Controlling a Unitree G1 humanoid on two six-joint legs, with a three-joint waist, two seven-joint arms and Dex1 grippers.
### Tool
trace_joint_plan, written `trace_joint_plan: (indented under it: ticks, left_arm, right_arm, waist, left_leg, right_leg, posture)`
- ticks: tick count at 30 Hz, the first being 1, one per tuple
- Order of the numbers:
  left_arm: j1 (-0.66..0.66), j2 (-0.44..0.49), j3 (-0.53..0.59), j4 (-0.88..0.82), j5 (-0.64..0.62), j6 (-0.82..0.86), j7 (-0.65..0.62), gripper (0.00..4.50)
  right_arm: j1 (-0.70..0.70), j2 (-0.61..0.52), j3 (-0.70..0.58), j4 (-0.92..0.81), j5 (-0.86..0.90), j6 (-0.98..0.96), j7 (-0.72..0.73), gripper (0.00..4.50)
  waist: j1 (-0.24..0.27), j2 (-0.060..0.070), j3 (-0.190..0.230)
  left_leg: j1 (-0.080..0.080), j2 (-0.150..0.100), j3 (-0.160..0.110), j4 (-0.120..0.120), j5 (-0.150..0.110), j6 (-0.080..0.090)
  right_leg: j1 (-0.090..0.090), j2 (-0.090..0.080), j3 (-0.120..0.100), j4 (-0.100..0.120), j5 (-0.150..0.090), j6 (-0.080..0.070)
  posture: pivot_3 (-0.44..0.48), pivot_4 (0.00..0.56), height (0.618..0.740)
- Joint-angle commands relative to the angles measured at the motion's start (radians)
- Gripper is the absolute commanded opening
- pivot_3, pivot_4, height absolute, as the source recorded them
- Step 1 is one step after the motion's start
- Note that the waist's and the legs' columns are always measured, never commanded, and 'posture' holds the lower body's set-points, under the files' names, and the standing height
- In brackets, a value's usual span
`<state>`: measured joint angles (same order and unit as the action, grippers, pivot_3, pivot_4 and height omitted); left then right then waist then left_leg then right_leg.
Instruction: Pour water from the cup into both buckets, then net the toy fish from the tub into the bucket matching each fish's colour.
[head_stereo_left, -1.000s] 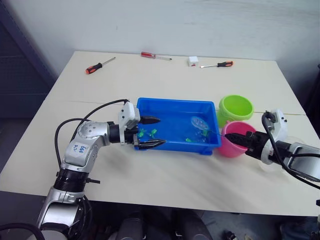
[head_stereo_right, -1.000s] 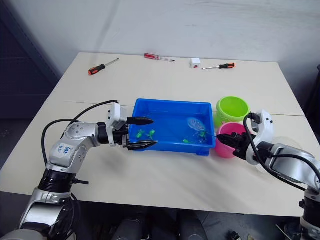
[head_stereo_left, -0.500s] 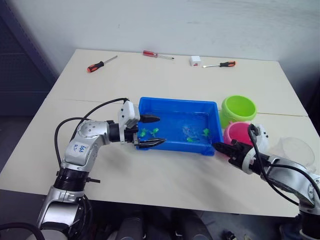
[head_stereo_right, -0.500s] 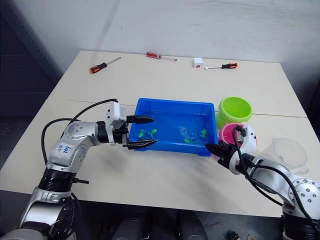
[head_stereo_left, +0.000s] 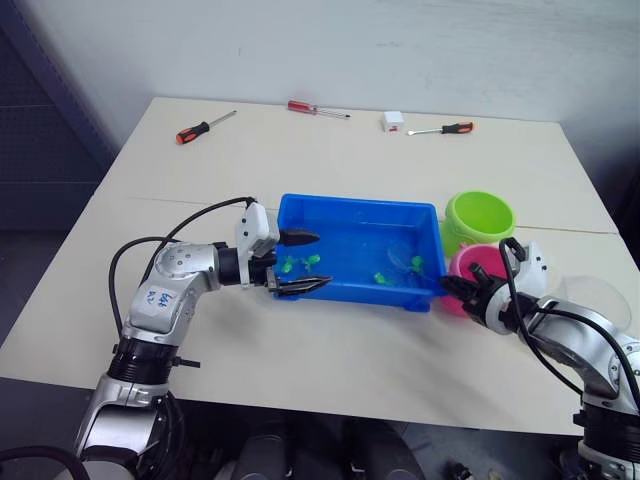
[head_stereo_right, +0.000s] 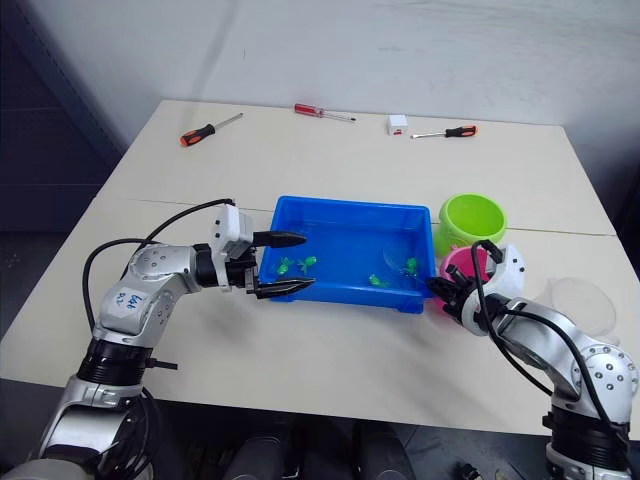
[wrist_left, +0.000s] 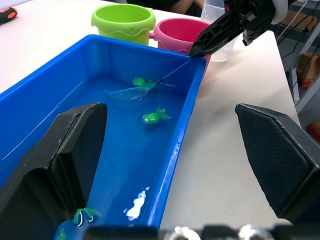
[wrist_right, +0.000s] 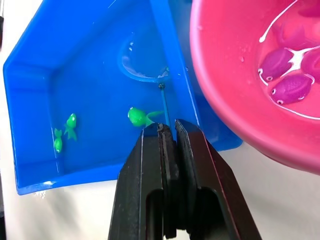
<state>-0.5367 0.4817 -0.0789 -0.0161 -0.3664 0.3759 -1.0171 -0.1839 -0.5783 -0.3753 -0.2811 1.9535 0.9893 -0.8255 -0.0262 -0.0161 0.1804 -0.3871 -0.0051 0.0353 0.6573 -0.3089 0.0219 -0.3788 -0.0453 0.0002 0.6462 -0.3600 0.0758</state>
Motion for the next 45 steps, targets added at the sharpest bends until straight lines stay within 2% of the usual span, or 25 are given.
trace_joint_plan:
  ticks: [1, 5, 8, 13, 20, 24, 27, 30, 34, 37, 41, 44, 45]
  left_arm:
    - [-0.019, -0.004, 0.009, 0.007, -0.007, -0.021, -0.001, 4.43]
    - [-0.043, -0.013, -0.004, 0.039, 0.0, -0.04, -0.012, 4.43]
    - [-0.06, -0.02, -0.007, 0.059, 0.002, -0.048, -0.016, 4.43]
    - [-0.074, -0.025, -0.013, 0.078, 0.005, -0.058, -0.026, 4.43]
    - [-0.091, -0.029, -0.012, 0.108, 0.014, -0.077, -0.036, 4.43]
    - [-0.097, -0.033, -0.011, 0.113, 0.016, -0.083, -0.034, 4.43]
    - [-0.093, -0.03, -0.009, 0.11, 0.016, -0.085, -0.034, 4.43]
    - [-0.085, -0.027, -0.007, 0.106, 0.015, -0.086, -0.033, 4.43]
    - [-0.084, -0.027, -0.006, 0.106, 0.015, -0.084, -0.032, 4.43]
    - [-0.088, -0.029, -0.008, 0.106, 0.015, -0.084, -0.032, 4.43]
    - [-0.094, -0.031, -0.01, 0.111, 0.016, -0.085, -0.034, 4.43]
    - [-0.097, -0.03, -0.01, 0.115, 0.016, -0.085, -0.037, 4.43]
    - [-0.099, -0.029, -0.011, 0.117, 0.016, -0.085, -0.038, 4.43]
  right_arm:
    - [0.013, 0.004, -0.009, -0.094, 0.019, -0.035, -0.014, 0.0]
    - [0.037, 0.07, 0.002, -0.189, 0.019, -0.127, -0.087, 0.0]
    - [0.075, 0.08, 0.012, -0.238, 0.019, -0.164, -0.108, 0.0]
    - [0.126, 0.064, 0.004, -0.241, 0.019, -0.182, -0.111, 0.0]
    - [0.119, 0.191, 0.051, -0.304, 0.019, -0.289, -0.208, 0.0]
    - [0.129, 0.196, 0.065, -0.316, 0.019, -0.304, -0.246, 0.0]
    - [0.132, 0.145, 0.049, -0.298, 0.019, -0.283, -0.239, 0.0]
    - [0.137, 0.041, 0.035, -0.265, 0.019, -0.224, -0.165, 0.0]
    - [0.124, -0.213, 0.041, -0.218, 0.019, -0.077, 0.055, 0.0]
    - [0.106, -0.33, 0.068, -0.215, 0.019, -0.045, 0.159, 0.0]
    - [0.091, -0.428, 0.102, -0.239, -0.086, -0.016, 0.27, 0.0]
    - [0.099, -0.451, 0.125, -0.26, -0.18, -0.009, 0.346, 0.0]
    - [0.11, -0.432, 0.132, -0.255, -0.155, -0.033, 0.325, 0.0]
  waist:
    - [-0.001, 0.0, 0.0]
    - [-0.001, 0.0, 0.0]
    - [-0.001, 0.0, 0.0]
    - [0.0, 0.0, 0.0]
    - [-0.002, 0.0, 0.0]
    - [-0.002, 0.0, 0.0]
    - [0.0, 0.0, 0.0]
    - [-0.001, 0.0, 0.0]
    - [0.001, 0.002, 0.0]
    - [0.001, 0.002, 0.0]
    - [0.001, 0.002, 0.0]
    - [0.002, 0.002, 0.0]
    - [0.002, 0.002, 0.0]
  left_leg:
    - [0.0, 0.0, 0.0, 0.0, 0.0, 0.0]
    - [0.0, 0.0, 0.0, 0.0, 0.0, 0.0]
    - [0.0, 0.0, 0.0, 0.0, 0.0, 0.0]
    - [0.0, 0.0, 0.0, 0.0, 0.0, 0.0]
    - [0.0, 0.0, 0.0, 0.0, 0.0, -0.001]
    - [0.0, 0.0, 0.0, 0.0, 0.0, -0.001]
    - [0.0, 0.0, 0.0, 0.0, 0.0, -0.001]
    - [0.0, 0.0, 0.0, 0.0, 0.0, -0.001]
    - [-0.001, 0.0, 0.0, 0.001, 0.0, 0.0]
    - [-0.001, 0.0, 0.0, 0.001, 0.0, 0.001]
    - [-0.001, 0.0, 0.0, 0.002, 0.0, 0.001]
    - [-0.002, 0.0, 0.0, 0.002, 0.0, 0.002]
    - [-0.002, 0.0, -0.001, 0.002, 0.0, 0.002]
  right_leg:
    - [0.0, 0.0, 0.0, 0.0, 0.0, 0.0]
    - [0.0, 0.0, 0.0, 0.0, 0.0, 0.0]
    - [0.0, 0.0, 0.0, 0.0, 0.0, 0.0]
    - [0.0, 0.0, 0.0, 0.0, 0.0, 0.0]
    - [-0.001, 0.0, 0.0, 0.001, 0.0, 0.0]
    - [-0.001, 0.0, 0.0, 0.001, 0.0, 0.0]
    - [-0.001, 0.0, 0.0, 0.0, 0.0, 0.0]
    - [-0.001, 0.0, 0.0, 0.0, 0.0, 0.0]
    - [0.0, 0.0, 0.0, 0.0, 0.0, 0.0]
    - [0.0, 0.0, -0.001, 0.0, 0.0, 0.0]
    - [0.0, 0.0, -0.001, -0.001, 0.0, 0.001]
    - [0.0, 0.0, -0.001, -0.001, 0.001, 0.001]
    - [0.0, 0.0, -0.001, -0.001, 0.001, 0.001]
  posture:
    - [0.0, 0.15, 0.74]
    - [0.0, 0.15, 0.74]
    - [0.0, 0.15, 0.74]
    - [0.0, 0.15, 0.74]
    - [0.0, 0.15, 0.74]
    - [0.0, 0.15, 0.74]
    - [0.0, 0.15, 0.74]
    - [0.0, 0.15, 0.74]
    - [0.0, 0.15, 0.74]
    - [0.0, 0.15, 0.74]
    - [0.0, 0.15, 0.74]
    - [0.0, 0.15, 0.74]
    - [0.0, 0.15, 0.74]
